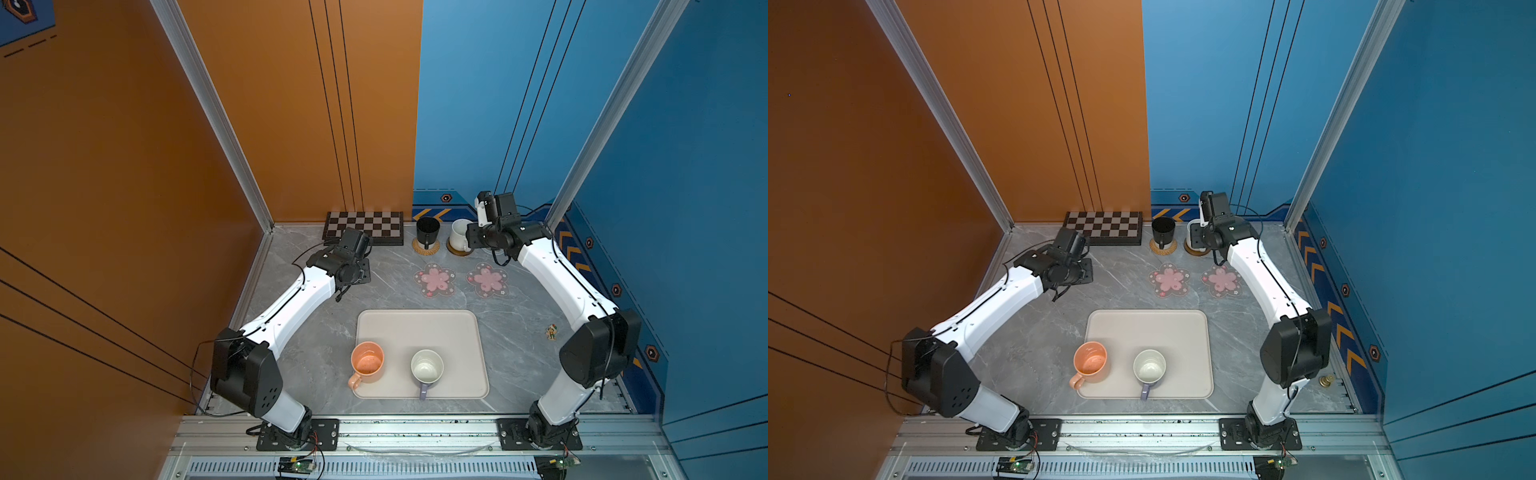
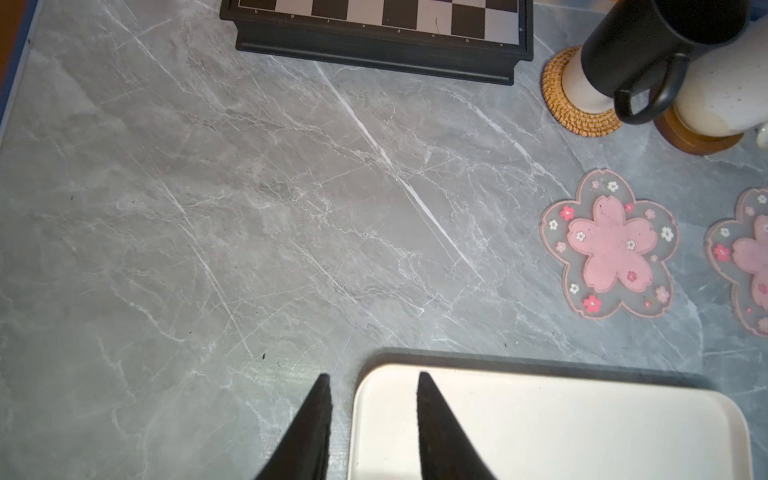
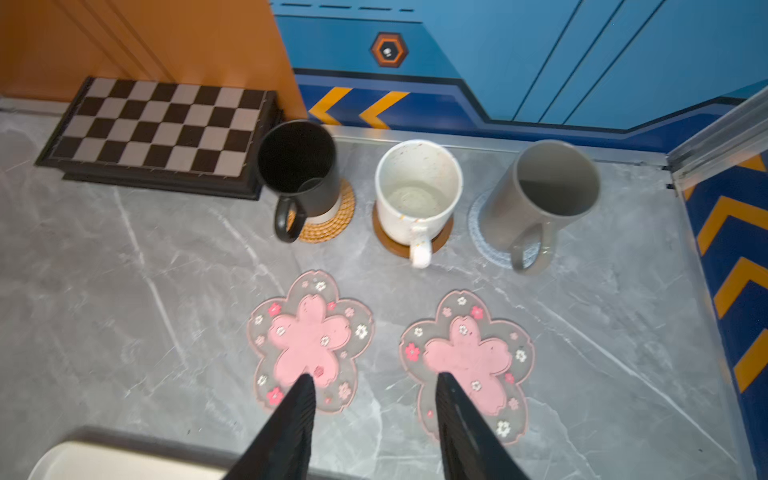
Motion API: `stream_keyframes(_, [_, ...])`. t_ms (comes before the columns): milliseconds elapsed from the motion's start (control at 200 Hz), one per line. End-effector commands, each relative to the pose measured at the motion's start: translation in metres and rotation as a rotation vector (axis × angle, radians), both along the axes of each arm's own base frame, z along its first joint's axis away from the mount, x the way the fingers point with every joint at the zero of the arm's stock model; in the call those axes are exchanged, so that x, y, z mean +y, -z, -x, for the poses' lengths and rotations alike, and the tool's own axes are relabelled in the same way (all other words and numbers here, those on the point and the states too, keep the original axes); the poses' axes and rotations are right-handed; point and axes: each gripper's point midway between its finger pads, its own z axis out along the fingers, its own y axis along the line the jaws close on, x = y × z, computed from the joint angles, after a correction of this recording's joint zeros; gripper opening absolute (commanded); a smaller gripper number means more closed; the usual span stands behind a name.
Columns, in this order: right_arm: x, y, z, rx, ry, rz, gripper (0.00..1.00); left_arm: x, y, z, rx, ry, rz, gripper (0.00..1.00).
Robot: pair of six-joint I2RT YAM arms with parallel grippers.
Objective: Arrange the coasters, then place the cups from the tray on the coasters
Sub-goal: 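Move the right gripper back over the white mug with the purple handle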
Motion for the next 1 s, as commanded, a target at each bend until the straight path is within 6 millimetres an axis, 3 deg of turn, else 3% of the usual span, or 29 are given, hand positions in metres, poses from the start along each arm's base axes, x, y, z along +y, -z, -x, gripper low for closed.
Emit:
stream_keyframes(0, [0.018, 0.008, 0.041, 0.034, -0.007, 0.000, 0.49, 0.019, 0.001, 0.027, 0.016, 0.004, -0.079, 0.37])
stream_keyframes(260, [0.069, 0.022, 0.149, 0.056, -0.109, 0.004, 0.50, 0.030, 0.009, 0.063, 0.019, -0.007, -0.047, 0.37])
stream_keyframes(581, [0.084, 0.038, 0.256, 0.148, -0.203, -0.008, 0.50, 0.030, 0.000, 0.087, -0.036, 0.017, -0.029, 0.37])
stream_keyframes(826, [0.100, 0.055, 0.313, 0.225, -0.260, -0.020, 0.50, 0.022, -0.004, 0.095, -0.052, 0.036, -0.008, 0.37])
stream_keyframes(846, [0.102, 0.059, 0.317, 0.233, -0.264, -0.017, 0.50, 0.023, 0.006, 0.100, -0.029, 0.040, -0.022, 0.37])
stream_keyframes(996, [0.119, 0.083, 0.345, 0.292, -0.288, 0.023, 0.49, 0.022, 0.009, 0.108, -0.027, 0.055, -0.020, 0.37])
